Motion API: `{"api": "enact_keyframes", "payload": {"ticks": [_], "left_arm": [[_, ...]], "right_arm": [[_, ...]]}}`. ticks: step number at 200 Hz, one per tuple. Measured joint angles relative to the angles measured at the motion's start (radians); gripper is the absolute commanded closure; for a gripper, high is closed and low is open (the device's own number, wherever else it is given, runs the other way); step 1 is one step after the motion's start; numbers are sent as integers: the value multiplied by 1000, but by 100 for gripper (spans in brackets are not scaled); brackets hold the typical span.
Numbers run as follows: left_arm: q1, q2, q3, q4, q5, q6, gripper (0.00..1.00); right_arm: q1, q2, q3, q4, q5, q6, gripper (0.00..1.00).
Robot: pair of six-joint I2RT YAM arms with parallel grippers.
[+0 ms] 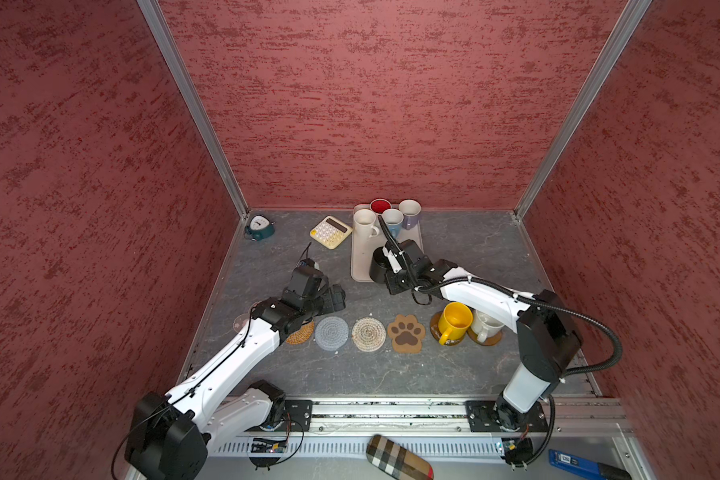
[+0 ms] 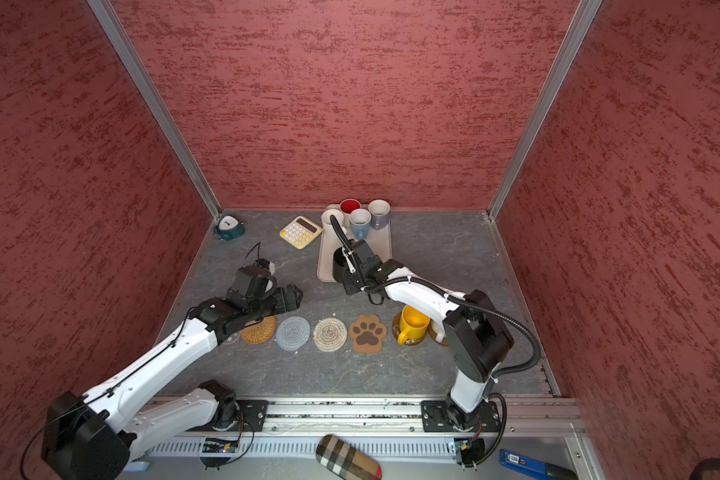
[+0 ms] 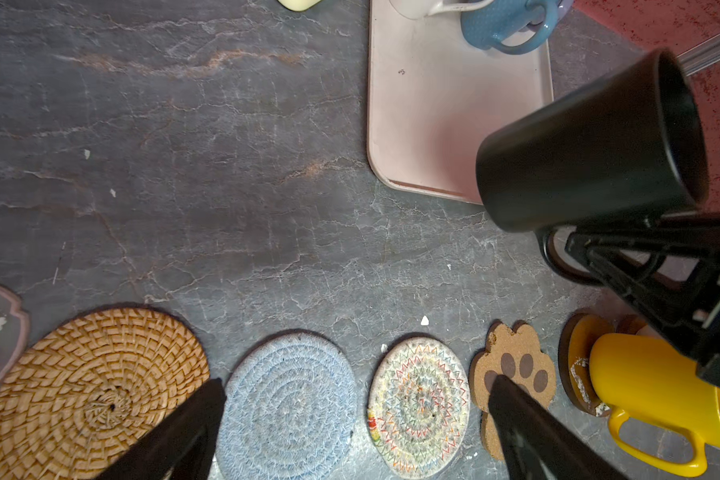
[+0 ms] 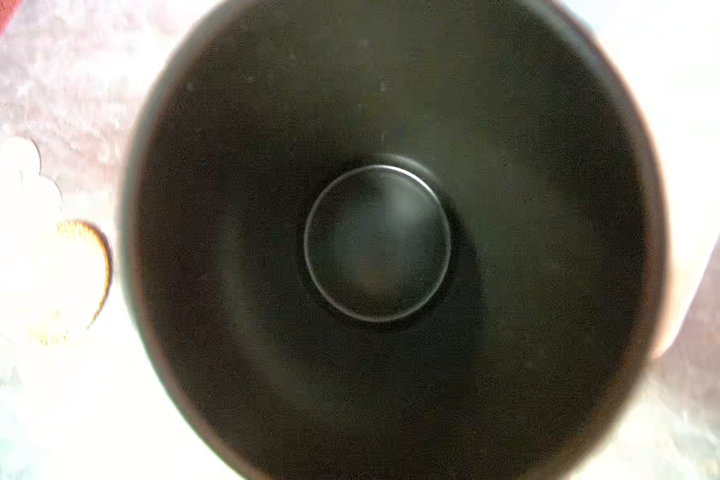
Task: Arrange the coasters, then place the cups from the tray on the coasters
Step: 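Lift the black mug off the tray and carry it toward the cork paw coaster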
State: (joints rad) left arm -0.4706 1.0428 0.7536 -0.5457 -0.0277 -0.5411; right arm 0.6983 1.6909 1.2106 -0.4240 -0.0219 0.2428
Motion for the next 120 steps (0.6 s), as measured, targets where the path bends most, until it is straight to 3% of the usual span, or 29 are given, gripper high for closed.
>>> {"api": "enact_keyframes", "payload": {"ticks": [120], "left_arm": [[-2, 146, 98, 48, 9, 19, 0]], "right_arm": [[55, -333, -314, -33, -2, -4, 100]]}}
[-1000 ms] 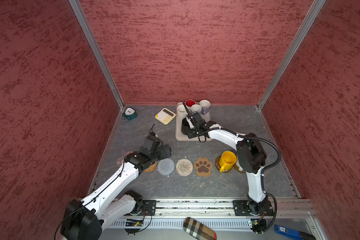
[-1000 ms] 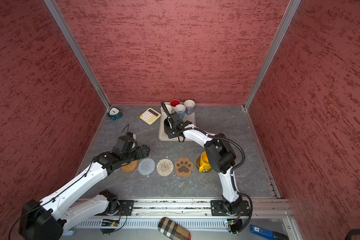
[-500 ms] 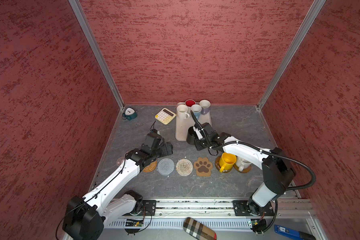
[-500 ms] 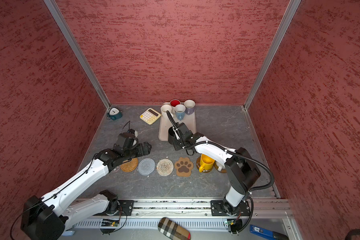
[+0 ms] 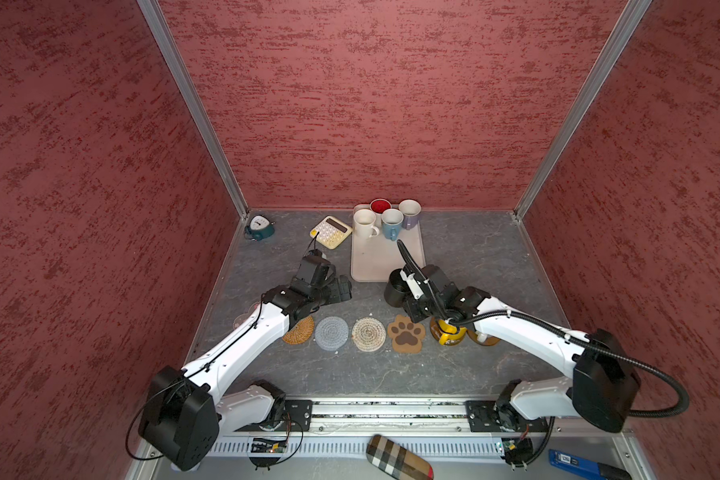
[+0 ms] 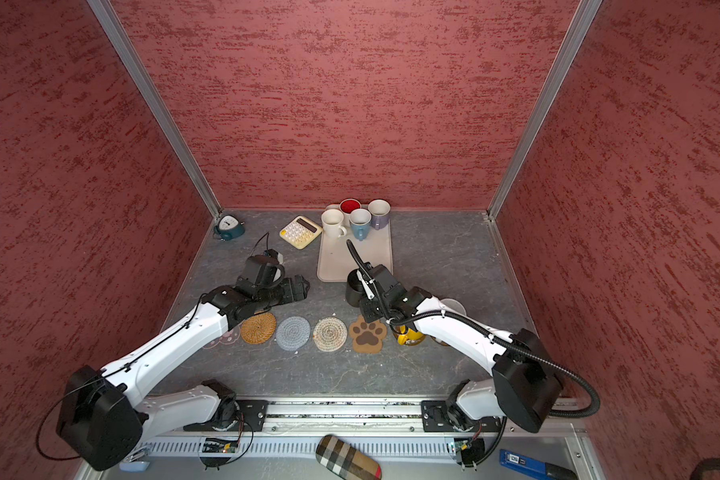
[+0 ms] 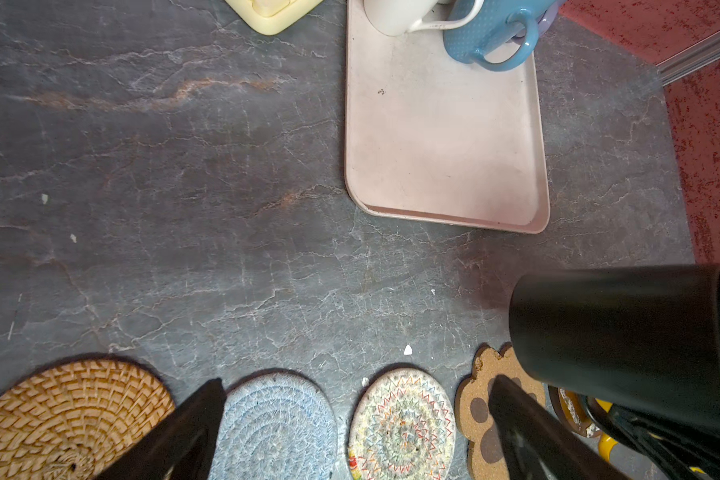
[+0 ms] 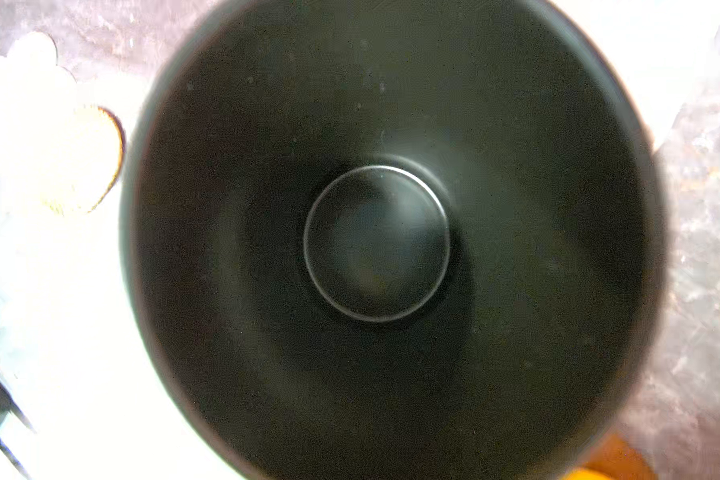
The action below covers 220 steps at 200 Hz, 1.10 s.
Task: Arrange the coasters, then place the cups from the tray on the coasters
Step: 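Lift the black mug off the tray and carry it toward the cork paw coaster, then lower the black mug onto the cork paw coaster with right gripper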
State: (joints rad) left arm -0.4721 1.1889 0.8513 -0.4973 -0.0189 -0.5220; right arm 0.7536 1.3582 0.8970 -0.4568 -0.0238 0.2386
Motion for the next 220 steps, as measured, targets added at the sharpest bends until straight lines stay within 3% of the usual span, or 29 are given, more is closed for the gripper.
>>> {"api": "enact_keyframes", "payload": {"ticks": [118, 220], "left_arm": [[0, 95, 72, 27, 17, 7, 0], [0, 119, 132, 18, 18, 30, 0]], "right_arm": [[101, -245, -208, -51, -22, 46, 100], [169, -208, -244, -69, 4, 87, 100]]}}
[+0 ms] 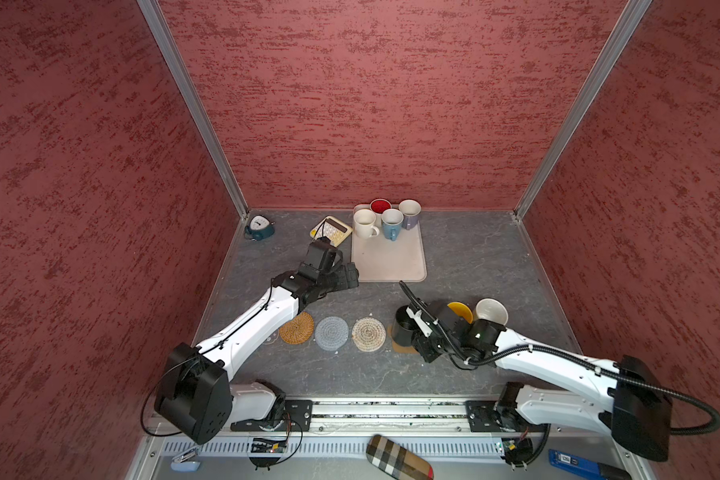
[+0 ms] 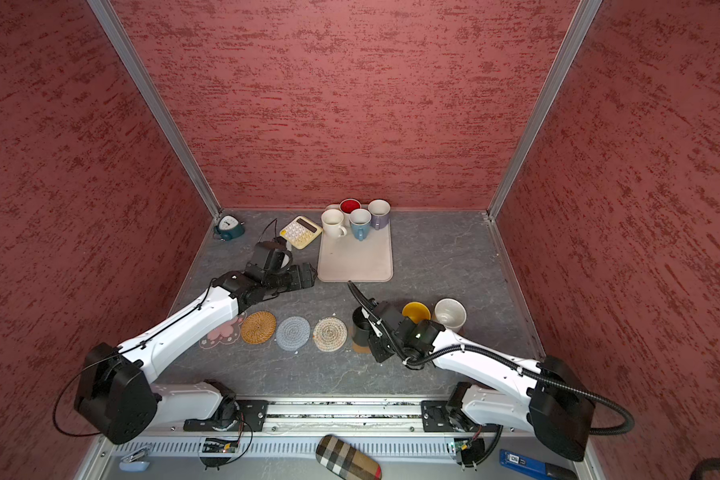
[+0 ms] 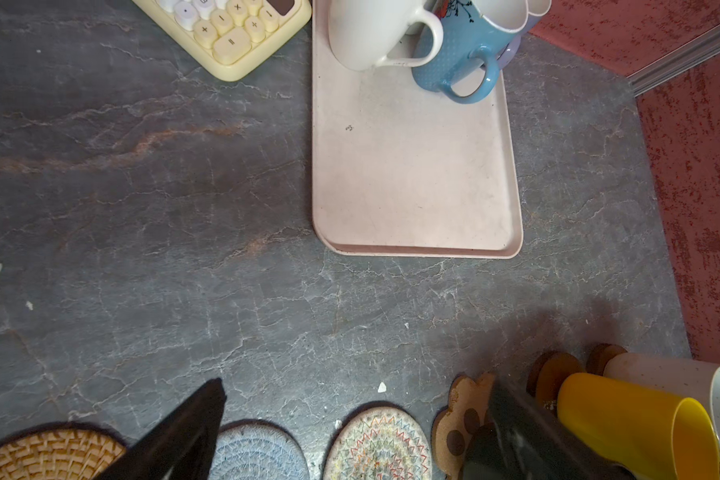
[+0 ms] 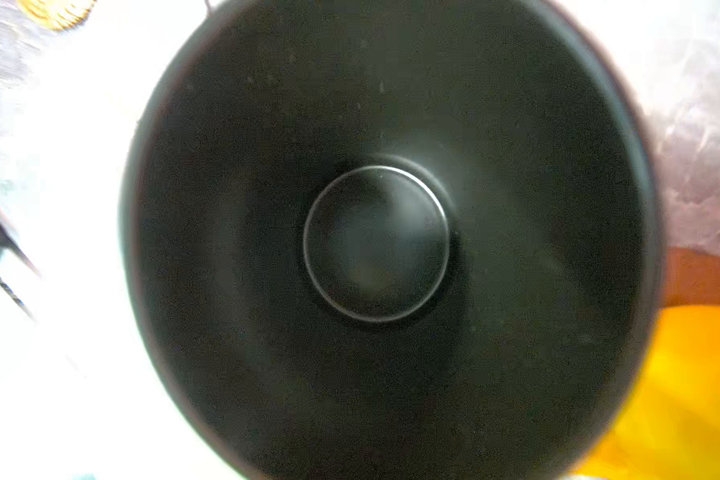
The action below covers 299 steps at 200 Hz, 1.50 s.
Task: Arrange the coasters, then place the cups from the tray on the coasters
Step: 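Lower the black mug onto the cork paw coaster with right gripper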
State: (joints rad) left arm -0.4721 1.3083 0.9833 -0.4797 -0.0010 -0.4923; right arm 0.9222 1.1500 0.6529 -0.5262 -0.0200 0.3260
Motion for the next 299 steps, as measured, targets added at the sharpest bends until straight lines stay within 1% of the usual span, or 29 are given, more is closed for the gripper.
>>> {"api": "enact_keyframes", "payload": {"ticks": [46, 102, 117, 140, 152, 173, 196, 227, 254, 299], "left_arm": [[6, 0, 9, -15, 0, 12, 0], [12, 0, 9, -16, 0, 13, 0], [12, 0, 9, -16, 0, 13, 0], [12, 0, 6, -15, 0, 13, 0], [12, 0, 3, -14, 0, 12, 0], [12, 0, -4, -15, 0, 13, 0], [12, 0, -5, -14, 0, 13, 0], [12, 0, -5, -15, 0, 12, 0], [12, -1, -5, -15, 0, 13, 0], [12, -1, -5, -21, -3, 19, 0]], "right_arm": [[0, 0, -6, 0, 24, 8, 100], [0, 20, -21, 29, 25, 9, 99], [0, 23, -31, 38, 24, 11, 93], [0, 23, -34, 49, 24, 16, 79], [0, 23, -38, 58, 24, 20, 73], [0, 23, -42, 78, 26, 26, 65], [0, 23, -43, 88, 27, 32, 59], [0, 22, -47, 103, 29, 35, 47], [0, 6, -48, 111, 28, 39, 40], [0, -52, -40, 95, 28, 41, 35]]}}
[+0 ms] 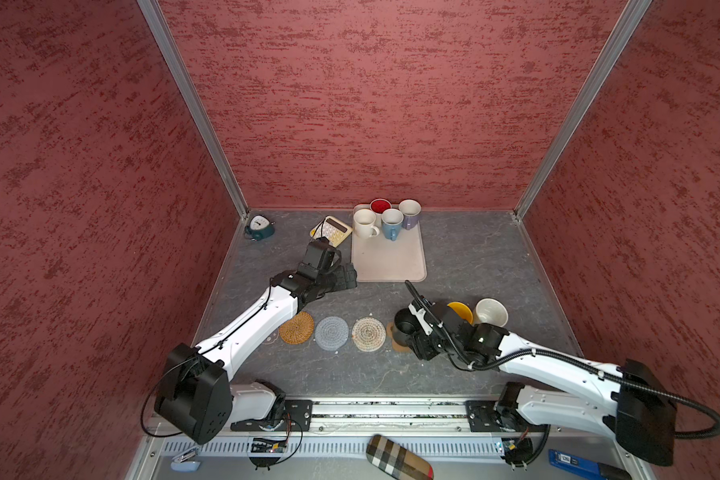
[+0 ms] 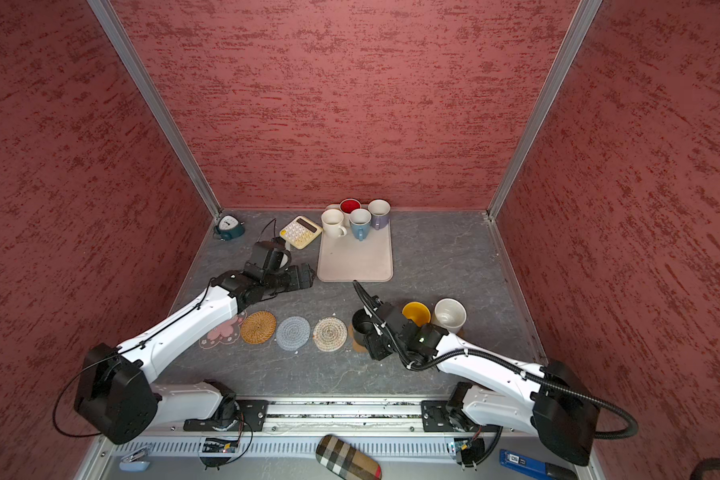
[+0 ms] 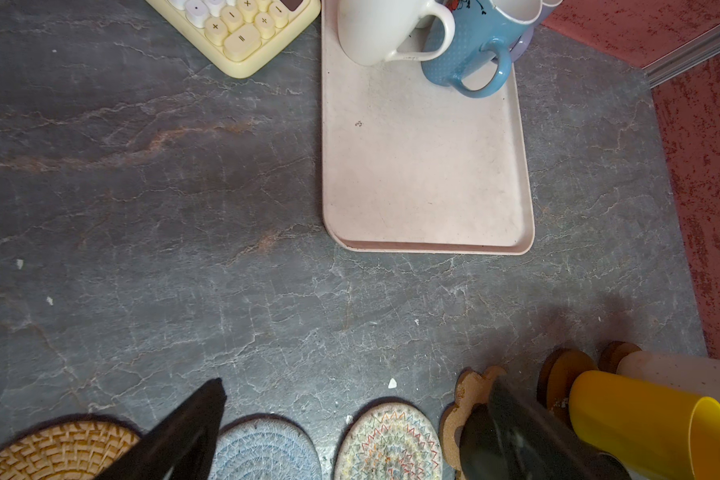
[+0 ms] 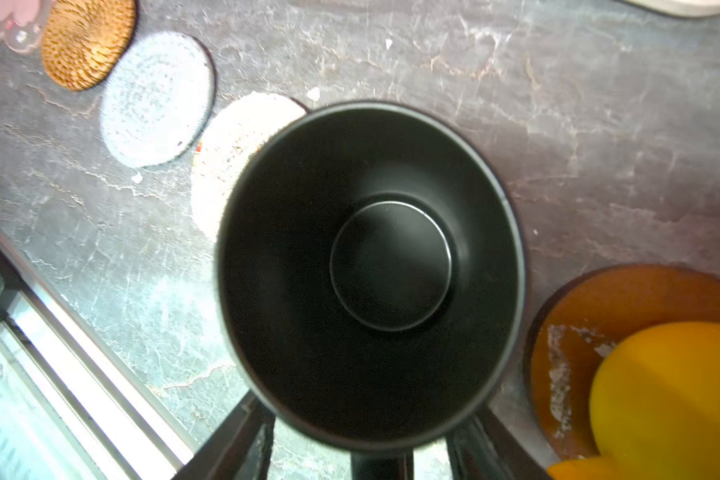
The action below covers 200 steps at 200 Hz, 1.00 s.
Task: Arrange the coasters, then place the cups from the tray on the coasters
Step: 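Lower the black mug onto the cork paw coaster with right gripper, then open and raise right gripper while left gripper reaches toward the white mug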
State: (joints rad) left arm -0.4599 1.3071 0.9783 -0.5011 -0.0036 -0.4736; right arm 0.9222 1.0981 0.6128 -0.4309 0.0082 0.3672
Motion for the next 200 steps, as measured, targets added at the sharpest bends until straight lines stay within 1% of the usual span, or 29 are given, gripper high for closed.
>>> {"api": "enact_keyframes", "payload": {"ticks": [41, 67, 89, 101, 123, 148, 181, 200], "left_arm": [[0, 0, 24, -30, -5, 5, 0], [0, 0, 69, -76, -4, 12, 0], [-8, -11, 106, -128, -15, 12, 0], [-26, -20, 126, -164, -40, 11, 0], [-87, -42, 154, -226, -99, 8, 0], [-136, -61, 168, -278, -142, -12, 0], [-139, -61, 171, -306, -179, -37, 0], [-139, -32, 210, -316, -190, -38, 0]], "right_arm": [[0, -37, 47, -60, 0, 0, 32], [0, -63, 95, -99, 6, 0, 29], [0, -69, 157, -115, 21, 0, 29], [-2, -69, 187, -119, 27, 0, 28], [-16, -68, 219, -117, 39, -6, 27], [-63, -68, 226, -98, 39, -17, 22], [-164, -68, 221, -26, -4, -28, 14], [-238, -64, 210, 24, -40, -23, 11]]}}
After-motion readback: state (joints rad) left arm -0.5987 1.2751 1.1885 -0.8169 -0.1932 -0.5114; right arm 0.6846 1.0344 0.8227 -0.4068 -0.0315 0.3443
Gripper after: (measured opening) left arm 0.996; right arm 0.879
